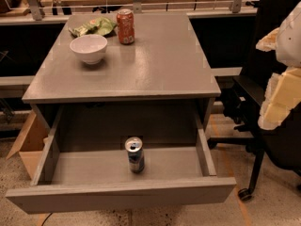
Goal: Pick redbull can from top drawer and place on counter
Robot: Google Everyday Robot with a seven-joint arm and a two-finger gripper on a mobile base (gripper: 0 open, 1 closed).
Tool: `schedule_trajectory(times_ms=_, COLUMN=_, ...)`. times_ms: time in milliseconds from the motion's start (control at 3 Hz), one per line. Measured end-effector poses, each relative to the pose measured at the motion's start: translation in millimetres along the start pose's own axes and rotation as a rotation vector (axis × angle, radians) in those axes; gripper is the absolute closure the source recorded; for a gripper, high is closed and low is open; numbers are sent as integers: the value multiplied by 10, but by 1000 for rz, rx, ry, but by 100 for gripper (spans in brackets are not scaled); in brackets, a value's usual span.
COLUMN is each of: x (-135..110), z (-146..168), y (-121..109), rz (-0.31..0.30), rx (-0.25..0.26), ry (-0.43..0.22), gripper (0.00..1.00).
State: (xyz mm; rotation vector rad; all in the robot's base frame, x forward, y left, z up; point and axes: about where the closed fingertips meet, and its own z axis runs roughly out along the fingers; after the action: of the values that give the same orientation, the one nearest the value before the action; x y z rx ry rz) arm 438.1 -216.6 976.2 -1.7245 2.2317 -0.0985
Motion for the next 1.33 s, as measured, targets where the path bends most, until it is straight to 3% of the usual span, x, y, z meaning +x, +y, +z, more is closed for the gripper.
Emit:
schedule_trajectory(times_ms=333, x=-11, z=-9, y=3, rz=1, rx=5, ry=-4, gripper=0)
schedule_trajectory(times_ms=667, x=-129, z=18, y=108, rz=13, rx=-18, ry=-72, gripper=0)
schedule_trajectory(times_ms=1333, x=-857, z=402, y=695, rz=48, rx=-187, ry=-363, gripper=0)
